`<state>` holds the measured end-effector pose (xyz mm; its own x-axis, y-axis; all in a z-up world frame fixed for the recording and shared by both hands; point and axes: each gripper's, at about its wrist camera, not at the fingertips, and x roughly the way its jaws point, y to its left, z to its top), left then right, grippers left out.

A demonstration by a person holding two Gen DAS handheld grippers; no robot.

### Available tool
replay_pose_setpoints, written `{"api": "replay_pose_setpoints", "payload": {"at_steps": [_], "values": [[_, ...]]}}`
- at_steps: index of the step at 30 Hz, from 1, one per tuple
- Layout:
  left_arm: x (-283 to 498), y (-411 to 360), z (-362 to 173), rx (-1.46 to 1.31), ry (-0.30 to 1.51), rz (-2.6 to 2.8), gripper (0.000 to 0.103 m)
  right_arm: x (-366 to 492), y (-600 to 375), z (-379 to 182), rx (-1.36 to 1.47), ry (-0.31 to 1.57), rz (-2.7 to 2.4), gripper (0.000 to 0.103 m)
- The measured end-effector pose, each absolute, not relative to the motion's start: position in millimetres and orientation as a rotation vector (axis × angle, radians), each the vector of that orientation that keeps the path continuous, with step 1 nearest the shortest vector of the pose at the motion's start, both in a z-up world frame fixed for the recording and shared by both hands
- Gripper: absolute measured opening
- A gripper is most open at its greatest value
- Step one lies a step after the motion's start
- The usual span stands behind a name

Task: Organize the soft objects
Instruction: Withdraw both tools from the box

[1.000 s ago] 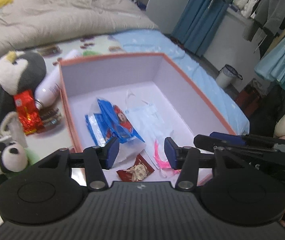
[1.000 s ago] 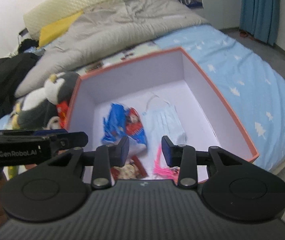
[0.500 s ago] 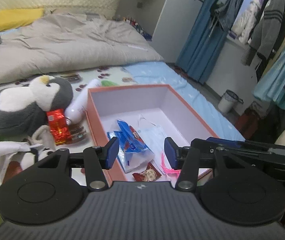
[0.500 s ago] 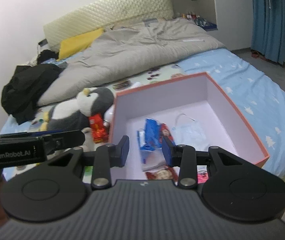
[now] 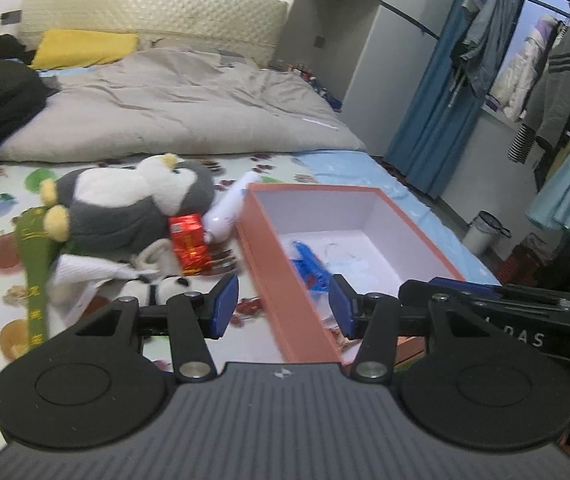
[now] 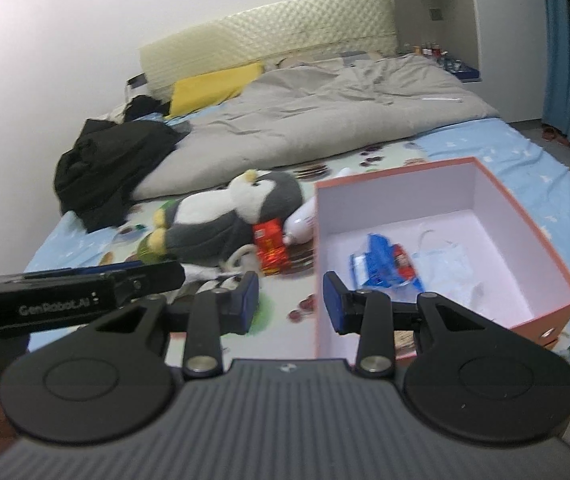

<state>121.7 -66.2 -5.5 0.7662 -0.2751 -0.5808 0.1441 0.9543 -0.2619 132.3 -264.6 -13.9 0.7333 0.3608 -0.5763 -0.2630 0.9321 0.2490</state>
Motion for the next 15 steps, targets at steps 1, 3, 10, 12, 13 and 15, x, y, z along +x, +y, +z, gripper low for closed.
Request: {"api": "replay_pose_setpoints", "payload": {"at_steps": [1,3,10,12,13,15], "values": [[117,-61,-7,-0.209,0.662,-0.22,0.056,129,-261,-15,0.152,0.666,0.353,0.039],[109,-52,-11,-0.211,0.669,-0.205,0.056,122,-253,-17,0.152,0.675,0.367,0.039],[76,-26,-25,-0.221,0.691,-0.152,0.056,101,-229,-24,0.146,0.713,0.416,0.039],[71,-21,-29,-0.217,0.698,-0.136,0.057,96,-222,-28,0.145,0.728,0.429,0.039],[68,-17,-31,-0.216,0.702,-0.125,0.057,94,-219,-30,0.144,0.732,0.435,0.039],[67,-14,-33,-0.221,0.698,-0.111,0.059,90,-213,-34,0.139,0.747,0.439,0.039]]}}
